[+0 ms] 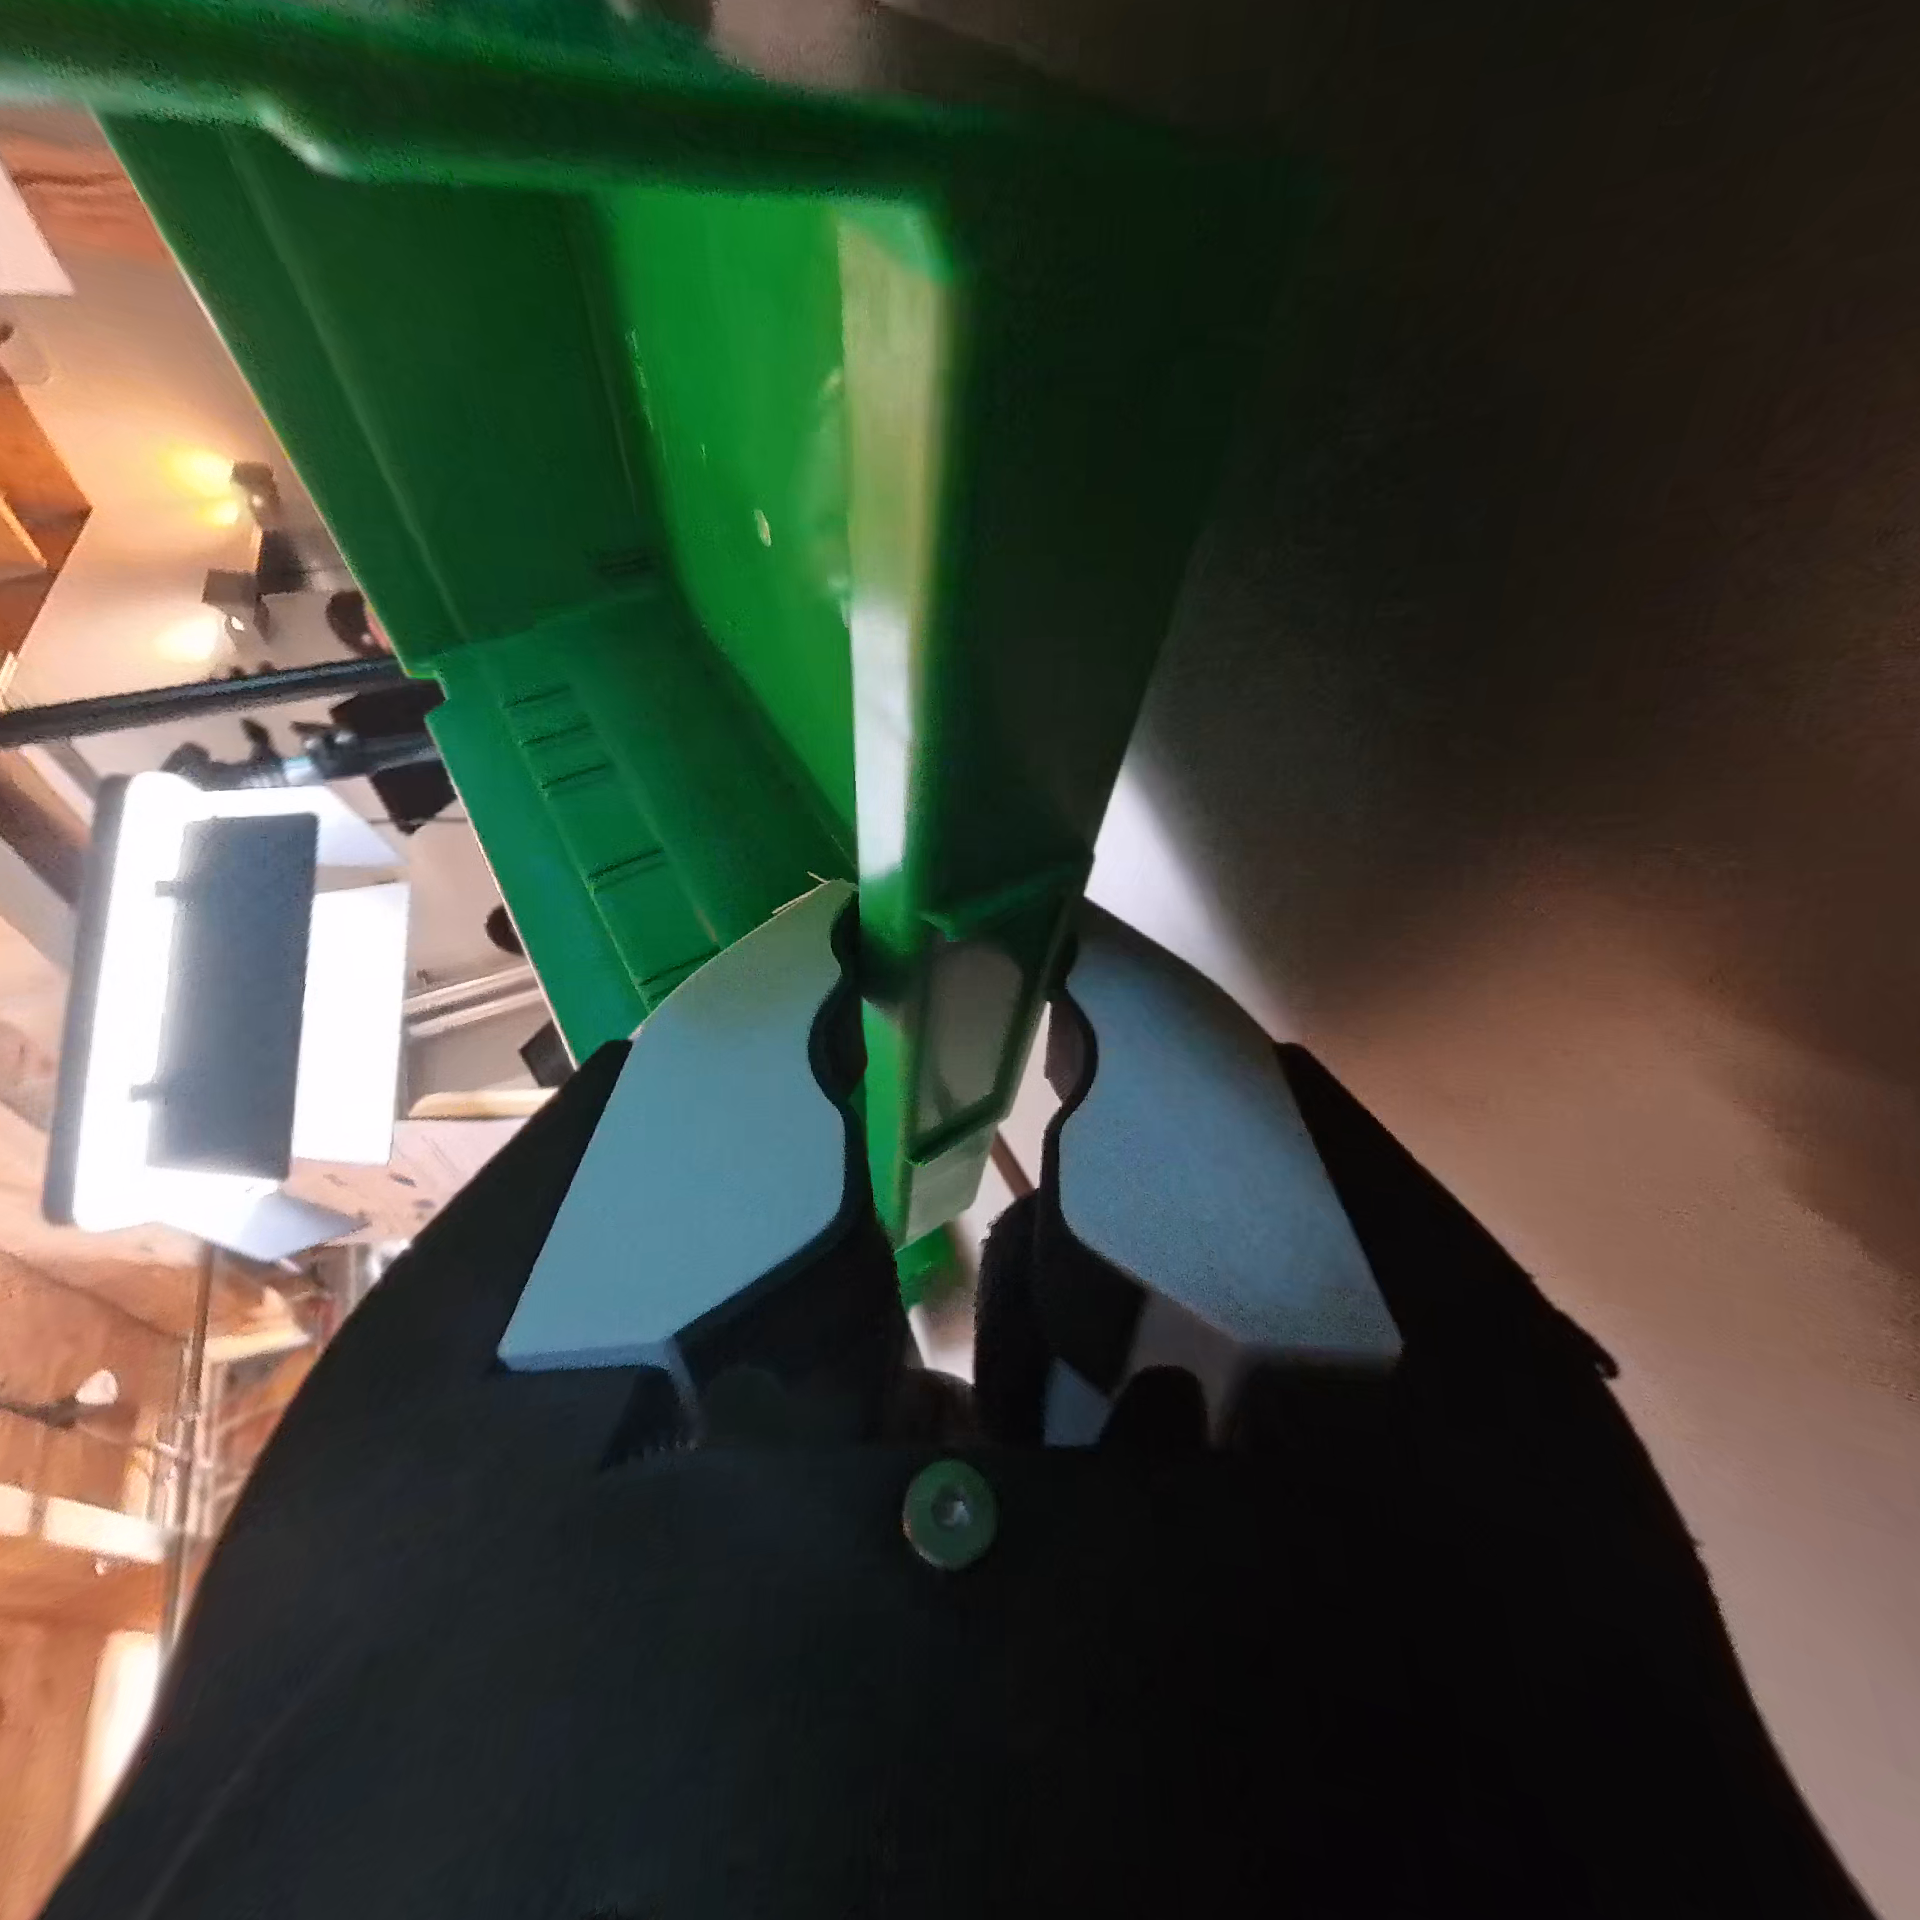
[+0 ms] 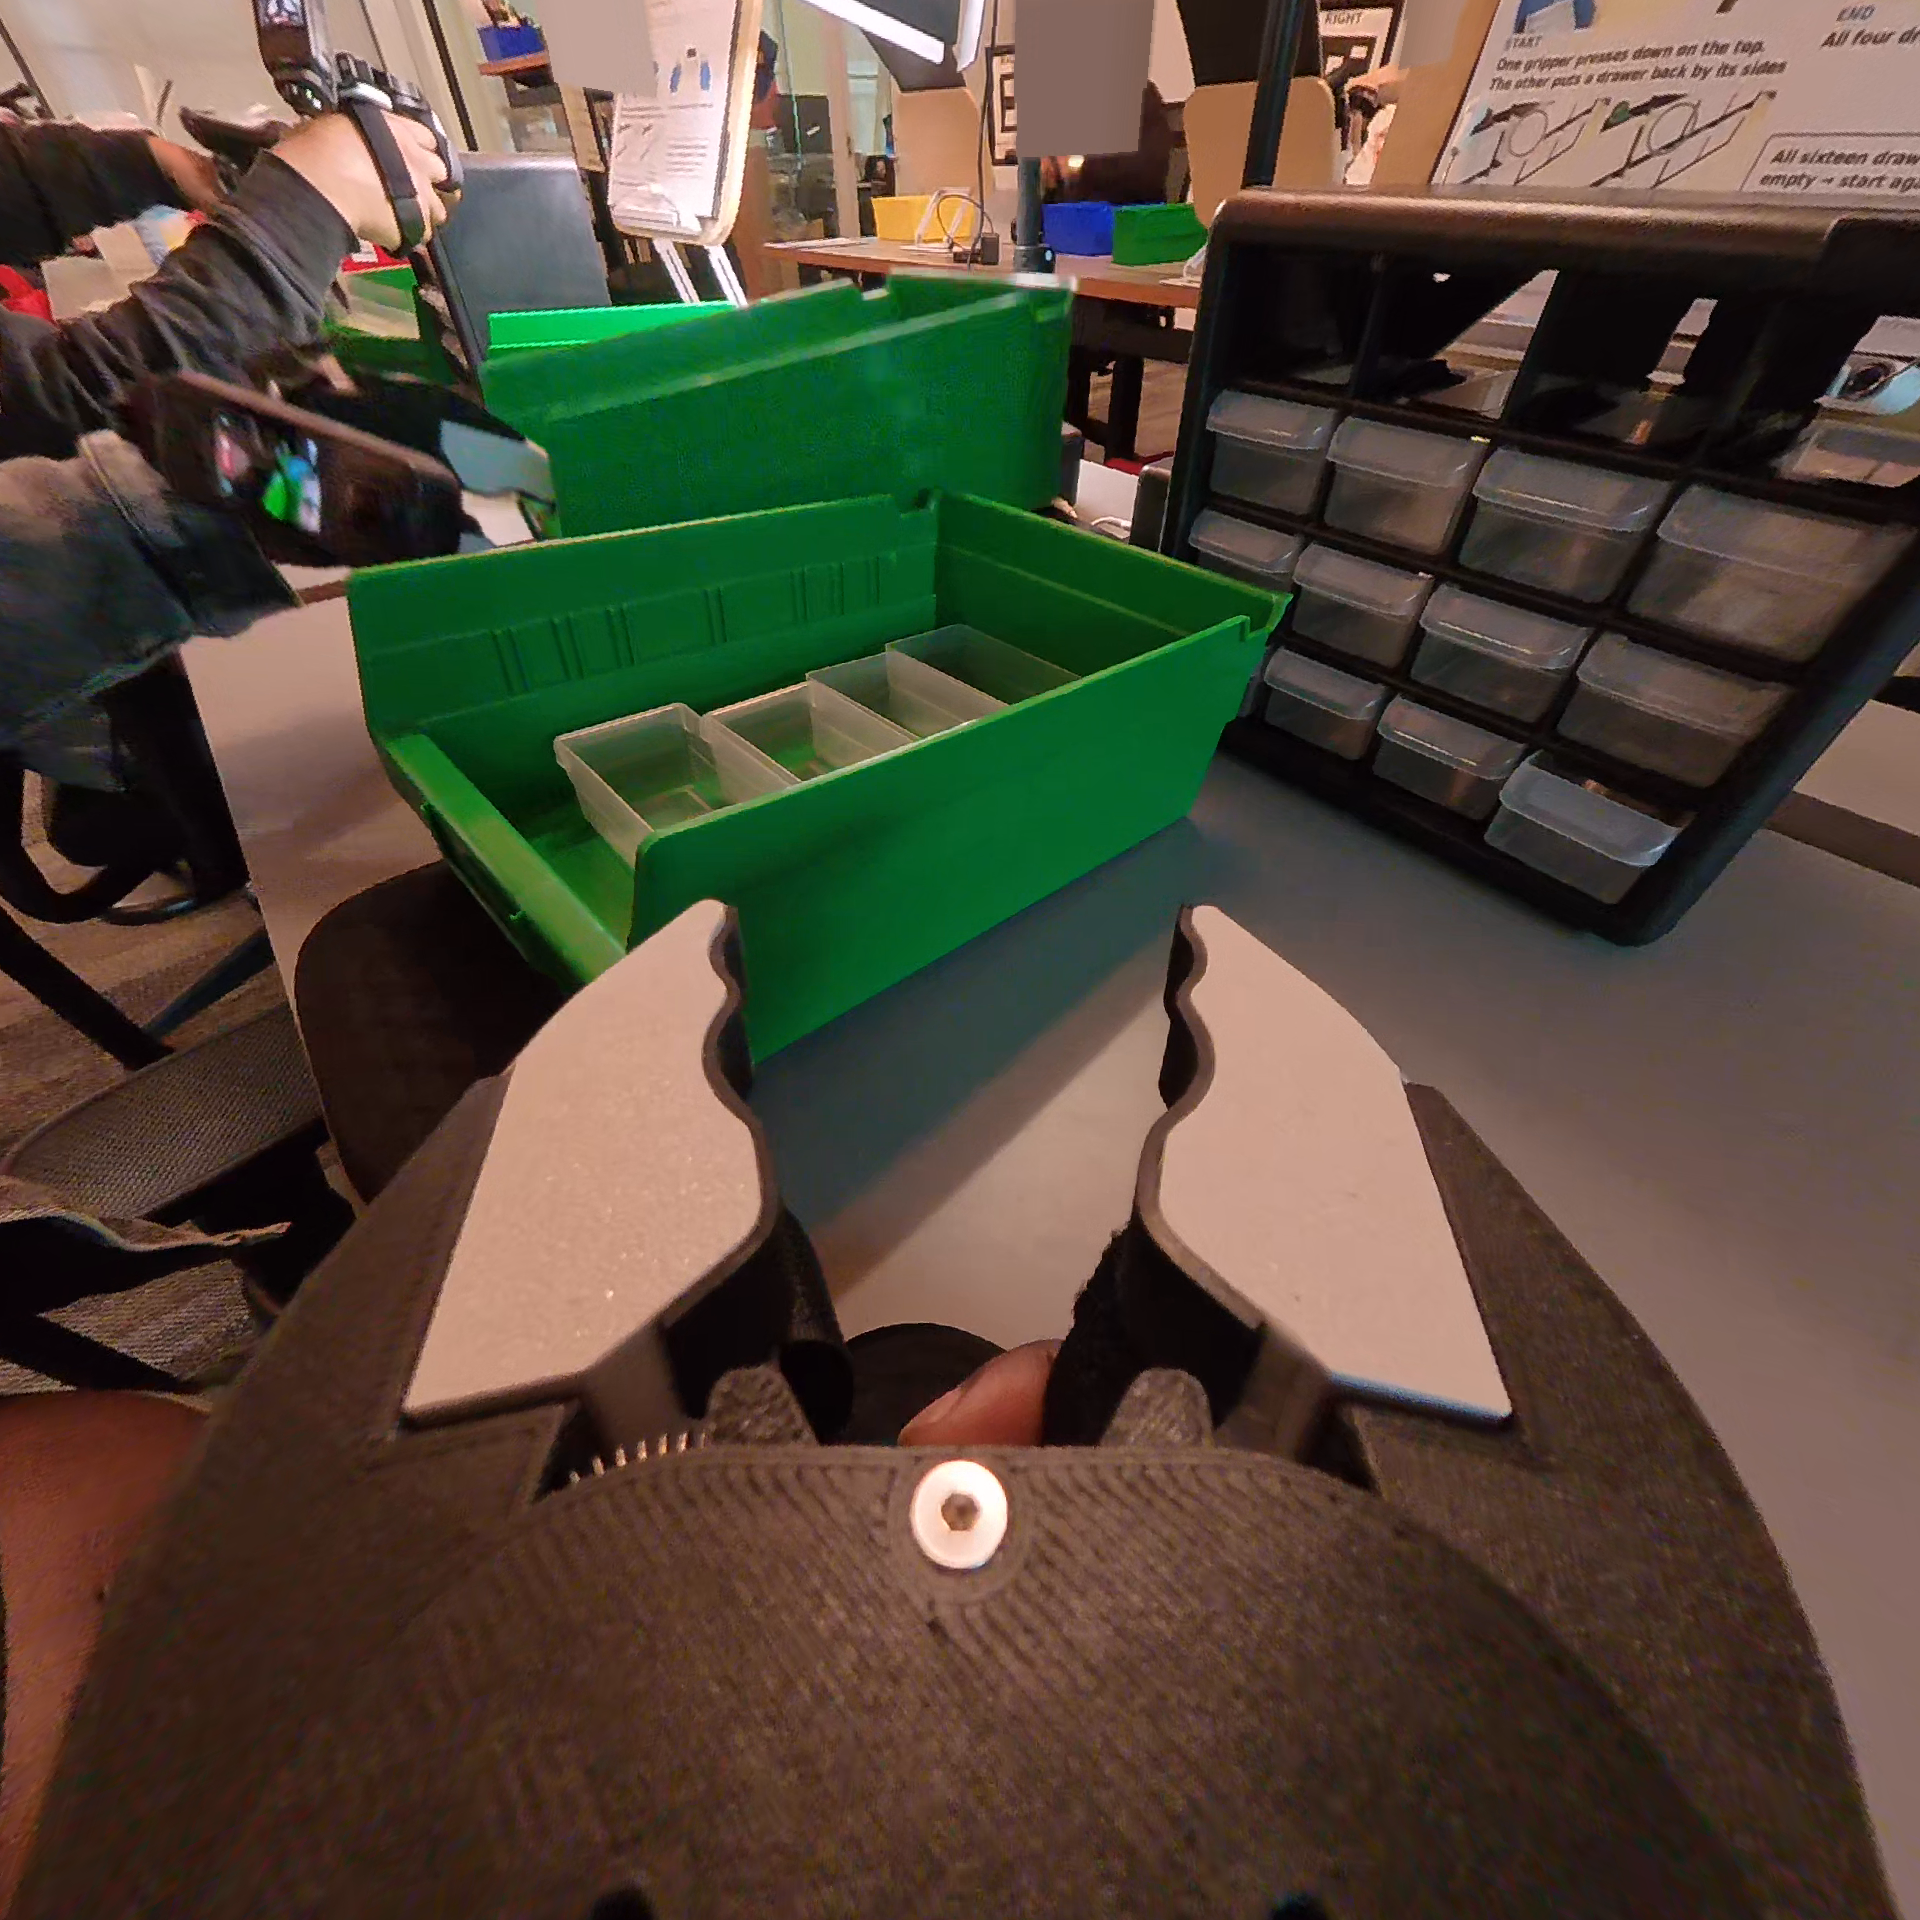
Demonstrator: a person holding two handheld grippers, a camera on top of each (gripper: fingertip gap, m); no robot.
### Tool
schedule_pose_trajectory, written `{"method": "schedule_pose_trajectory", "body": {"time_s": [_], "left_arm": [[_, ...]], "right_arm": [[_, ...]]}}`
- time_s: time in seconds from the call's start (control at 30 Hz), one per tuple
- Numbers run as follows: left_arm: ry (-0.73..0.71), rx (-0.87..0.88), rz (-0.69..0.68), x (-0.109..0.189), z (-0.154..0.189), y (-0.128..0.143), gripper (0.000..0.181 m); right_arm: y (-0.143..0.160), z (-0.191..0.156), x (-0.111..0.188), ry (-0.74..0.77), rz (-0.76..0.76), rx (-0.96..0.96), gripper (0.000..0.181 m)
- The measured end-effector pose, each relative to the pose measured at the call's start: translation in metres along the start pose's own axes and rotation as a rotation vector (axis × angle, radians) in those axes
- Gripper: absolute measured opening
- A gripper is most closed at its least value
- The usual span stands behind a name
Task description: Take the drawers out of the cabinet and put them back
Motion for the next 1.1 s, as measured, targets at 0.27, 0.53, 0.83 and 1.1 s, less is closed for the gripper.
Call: {"method": "schedule_pose_trajectory", "body": {"time_s": [0.27, 0.53, 0.83, 1.1], "left_arm": [[-0.171, 0.042, -0.042, 0.059, -0.061, -0.020, 0.031], [-0.296, 0.053, 0.023, 0.128, -0.084, -0.089, 0.031], [-0.272, 0.124, 0.222, 0.184, -0.063, -0.204, 0.031], [-0.168, 0.054, 0.404, 0.215, -0.032, -0.308, 0.031]], "right_arm": [[0.001, 0.002, 0.003, 0.017, 0.000, 0.033, 0.078], [-0.003, 0.012, 0.016, 0.066, 0.014, 0.042, 0.076], [-0.029, 0.048, 0.085, 0.262, 0.102, 0.071, 0.076], [-0.043, 0.074, 0.169, 0.448, 0.180, 0.072, 0.078]]}}
Point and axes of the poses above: each gripper's, where its closed fingertips meet, x back along the fingers, y out of its underside, z = x × y across the jaws, the point moved 6 cm from there along x, back along the fingers, and after that the axes turned 7 degrees about x, right-handed, at the moved point
